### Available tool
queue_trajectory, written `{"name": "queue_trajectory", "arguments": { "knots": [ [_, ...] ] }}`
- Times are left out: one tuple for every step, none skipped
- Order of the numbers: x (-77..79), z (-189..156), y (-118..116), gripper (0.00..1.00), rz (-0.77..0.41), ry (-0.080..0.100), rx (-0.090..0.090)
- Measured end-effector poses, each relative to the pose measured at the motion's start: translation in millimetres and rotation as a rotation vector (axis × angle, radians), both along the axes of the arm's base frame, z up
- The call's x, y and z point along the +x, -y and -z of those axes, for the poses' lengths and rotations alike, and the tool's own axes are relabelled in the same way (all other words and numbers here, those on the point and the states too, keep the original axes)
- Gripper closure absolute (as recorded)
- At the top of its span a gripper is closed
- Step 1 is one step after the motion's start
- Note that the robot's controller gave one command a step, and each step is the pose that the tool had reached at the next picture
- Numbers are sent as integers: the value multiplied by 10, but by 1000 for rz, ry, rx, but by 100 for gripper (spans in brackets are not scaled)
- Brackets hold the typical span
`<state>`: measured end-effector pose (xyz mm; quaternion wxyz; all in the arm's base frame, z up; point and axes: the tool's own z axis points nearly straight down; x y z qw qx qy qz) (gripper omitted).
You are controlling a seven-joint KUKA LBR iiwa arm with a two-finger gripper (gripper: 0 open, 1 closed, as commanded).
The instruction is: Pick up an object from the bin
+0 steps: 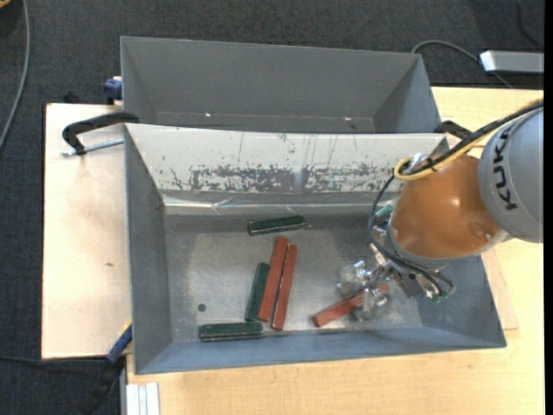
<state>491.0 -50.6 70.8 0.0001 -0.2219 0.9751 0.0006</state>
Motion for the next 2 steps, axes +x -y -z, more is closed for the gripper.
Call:
{"name": "queue_trajectory", "arguments": {
  "knots": [
    [-3, -22, -1, 100, 0, 1, 0],
    [-7, -110, -5, 100, 0, -1, 1]
  ]
}}
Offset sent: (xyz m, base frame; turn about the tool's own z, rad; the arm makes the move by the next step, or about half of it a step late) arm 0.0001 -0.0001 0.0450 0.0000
